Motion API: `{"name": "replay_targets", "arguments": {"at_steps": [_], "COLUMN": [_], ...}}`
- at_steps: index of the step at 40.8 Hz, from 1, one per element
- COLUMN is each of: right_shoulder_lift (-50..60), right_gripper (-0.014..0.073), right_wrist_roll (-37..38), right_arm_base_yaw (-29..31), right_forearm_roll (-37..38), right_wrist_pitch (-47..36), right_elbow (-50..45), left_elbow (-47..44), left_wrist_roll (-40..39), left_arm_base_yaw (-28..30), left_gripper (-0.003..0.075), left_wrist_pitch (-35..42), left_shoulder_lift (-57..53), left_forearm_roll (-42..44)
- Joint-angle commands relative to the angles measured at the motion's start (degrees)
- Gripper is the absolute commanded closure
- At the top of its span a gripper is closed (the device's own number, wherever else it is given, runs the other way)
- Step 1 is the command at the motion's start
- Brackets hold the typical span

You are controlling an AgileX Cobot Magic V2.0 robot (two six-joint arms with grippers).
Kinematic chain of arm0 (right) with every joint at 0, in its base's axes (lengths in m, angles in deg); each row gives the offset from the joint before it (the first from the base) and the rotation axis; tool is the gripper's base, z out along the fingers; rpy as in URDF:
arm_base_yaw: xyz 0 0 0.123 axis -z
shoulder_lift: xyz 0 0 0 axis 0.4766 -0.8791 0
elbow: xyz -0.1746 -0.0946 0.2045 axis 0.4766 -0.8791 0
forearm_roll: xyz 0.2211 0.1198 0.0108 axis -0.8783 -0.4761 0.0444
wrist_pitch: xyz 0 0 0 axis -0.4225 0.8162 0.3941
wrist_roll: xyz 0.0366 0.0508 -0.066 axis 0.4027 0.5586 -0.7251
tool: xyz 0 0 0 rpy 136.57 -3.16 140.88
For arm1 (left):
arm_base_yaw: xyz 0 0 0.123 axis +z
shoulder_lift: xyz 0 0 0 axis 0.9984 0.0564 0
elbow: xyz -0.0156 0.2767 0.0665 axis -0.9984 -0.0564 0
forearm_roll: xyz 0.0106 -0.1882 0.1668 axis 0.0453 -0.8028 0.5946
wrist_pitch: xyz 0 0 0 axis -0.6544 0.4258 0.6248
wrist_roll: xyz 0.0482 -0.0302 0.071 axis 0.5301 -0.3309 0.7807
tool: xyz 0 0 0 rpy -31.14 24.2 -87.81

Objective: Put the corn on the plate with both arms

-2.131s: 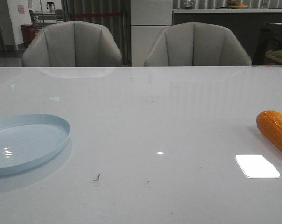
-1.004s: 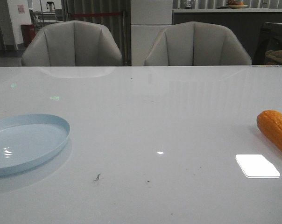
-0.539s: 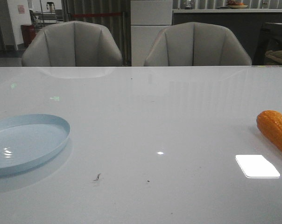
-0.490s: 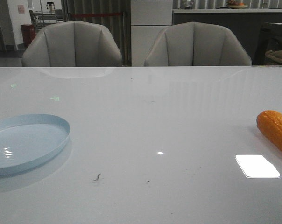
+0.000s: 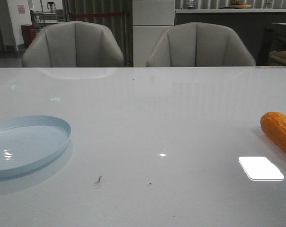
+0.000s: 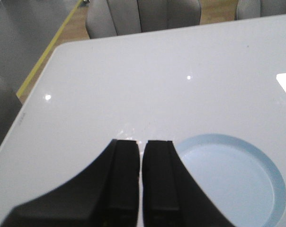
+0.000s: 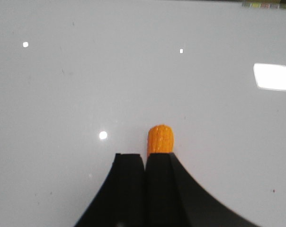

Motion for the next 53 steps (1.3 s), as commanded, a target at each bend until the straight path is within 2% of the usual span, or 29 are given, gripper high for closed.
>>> {"name": "replay_targets", "arguments": {"at_steps": [1,3,5,9,11,17,27,35,53], "right_shoulder_lift": [-2.16,-3.24,-4.41,-6.33,-7.18,-8.87,-9.04,-9.04,-9.04], "right_gripper": [0.0412,0.0310,0.0198,0.0053,0.0023,0.0019,0.0019,0.0019,0.0019], "right_wrist_roll": [-0.18,-0.18,-0.18,-0.18,-0.18,-0.18,-0.18,-0.18,-0.18], "right_arm_base_yaw": [-0.08,-0.08,-0.08,-0.08,-0.08,-0.08,-0.08,-0.08,-0.08], "right_forearm_roll": [0.33,0.44,0.57,0.57,0.57,0.57,0.47,0.48,0.48], "right_wrist_pitch": [-0.85,-0.22,-0.12,-0.18,-0.18,-0.13,-0.20,-0.04,3.63], "right_elbow": [1.95,1.95,1.95,1.95,1.95,1.95,1.95,1.95,1.95], "left_elbow": [1.72,1.72,1.58,1.48,1.48,1.59,5.11,11.78,27.74], "left_wrist_roll": [-0.24,-0.24,-0.24,-0.24,-0.24,-0.40,-6.60,-6.74,-6.82], "left_arm_base_yaw": [0.04,0.04,0.04,0.04,0.04,0.04,0.08,0.08,0.08], "left_gripper": [0.0368,0.0267,0.0216,0.0211,0.0215,0.0214,0.0214,0.0214,0.0214], "left_wrist_pitch": [2.97,2.42,2.33,2.20,2.00,-0.24,-1.81,-2.10,-11.65], "left_shoulder_lift": [2.58,3.62,4.43,5.92,6.73,9.89,21.12,32.92,58.06], "left_forearm_roll": [0.10,0.00,-0.11,-0.32,-1.27,-2.24,-2.24,-5.16,-6.36]}}
